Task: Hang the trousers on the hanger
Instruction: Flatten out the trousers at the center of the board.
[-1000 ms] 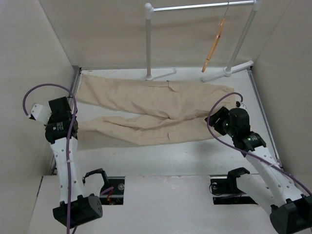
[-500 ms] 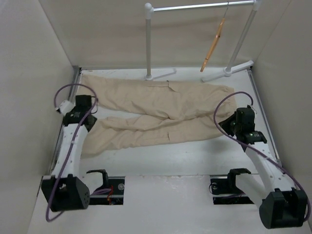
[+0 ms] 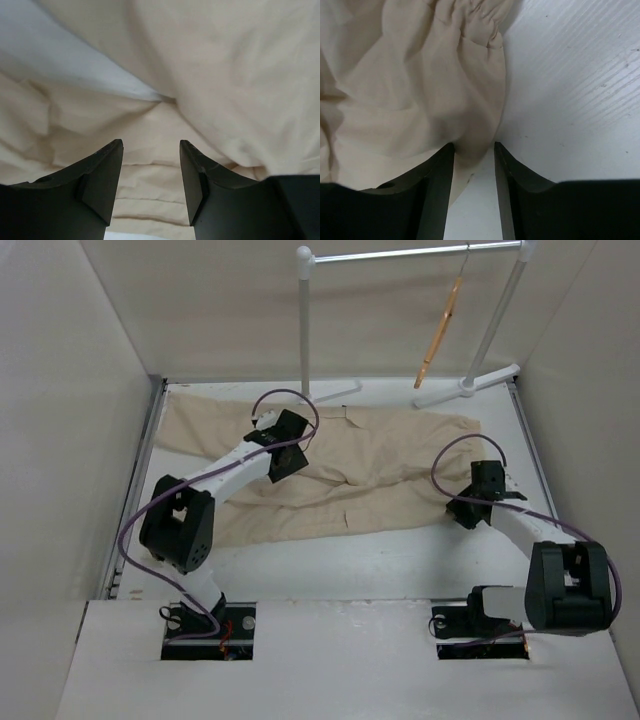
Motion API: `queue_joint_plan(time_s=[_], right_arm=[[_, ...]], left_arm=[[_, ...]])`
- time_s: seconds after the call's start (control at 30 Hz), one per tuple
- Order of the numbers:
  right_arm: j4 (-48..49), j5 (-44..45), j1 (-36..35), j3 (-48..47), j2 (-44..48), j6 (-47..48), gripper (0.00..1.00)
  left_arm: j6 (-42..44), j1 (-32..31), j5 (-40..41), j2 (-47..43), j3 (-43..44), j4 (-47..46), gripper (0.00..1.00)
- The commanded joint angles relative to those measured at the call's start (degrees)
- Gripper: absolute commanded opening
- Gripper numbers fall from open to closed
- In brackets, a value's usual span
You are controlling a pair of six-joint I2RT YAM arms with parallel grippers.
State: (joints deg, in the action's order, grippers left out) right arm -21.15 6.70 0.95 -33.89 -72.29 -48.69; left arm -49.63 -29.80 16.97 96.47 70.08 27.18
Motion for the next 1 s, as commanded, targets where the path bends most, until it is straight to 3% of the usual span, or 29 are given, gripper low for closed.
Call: queue_joint_plan(time_s=[0.0,0.1,0.13,0.3,0.47,0.63,0.73,0.77,0.87,0.97], right_arm=[[3.92,1.3,-0.82,-1.53,-2.93,-2.2,0.41],[3.31,1.04,-0.38,-2.32,-4.7,-2.47,0.12],[2.09,1.47,0.06,-2.32,-3.13,-2.47,0.07],[-11.79,7.01,0.85,-2.76,11.8,-1.85,0.03],[-23.57,4.3,5.33,-0.92,25.6,-2.29,0.03],[-30.26,9.28,1.82,-1.79,29.14,-6.59,0.15],[-30.62,9.3,1.38,-4.16,29.75,-5.37,0.42],[-30.97,9.82,0.68,-5.73,29.67,-4.93,0.5],[-29.05,10.88,-2.48,-10.39,28.79,-0.99,0.64],[-25.1,8.87,-8.87,-13.74,25.98,3.94,0.65]], left_arm=[[0.49,0.67,-3.26,3.19,5.58,-4.67,0.47],[1.55,1.02,-3.79,6.97,9.79,-5.47,0.47],[1.9,1.28,-4.05,8.37,11.2,-5.82,0.47],[4.1,3.65,-4.49,16.72,17.27,-6.88,0.47],[6.03,5.85,-4.05,22.88,21.14,-8.98,0.47],[6.73,7.26,-4.84,25.27,25.63,-8.81,0.46],[7.44,7.7,-5.2,19.66,23.36,-8.81,0.47],[7.26,7.96,-5.11,16.42,20.82,-8.81,0.47],[6.3,8.4,-4.49,6.22,10.28,-9.86,0.48],[5.07,9.45,-3.18,-5.63,-2.1,-8.73,0.46]])
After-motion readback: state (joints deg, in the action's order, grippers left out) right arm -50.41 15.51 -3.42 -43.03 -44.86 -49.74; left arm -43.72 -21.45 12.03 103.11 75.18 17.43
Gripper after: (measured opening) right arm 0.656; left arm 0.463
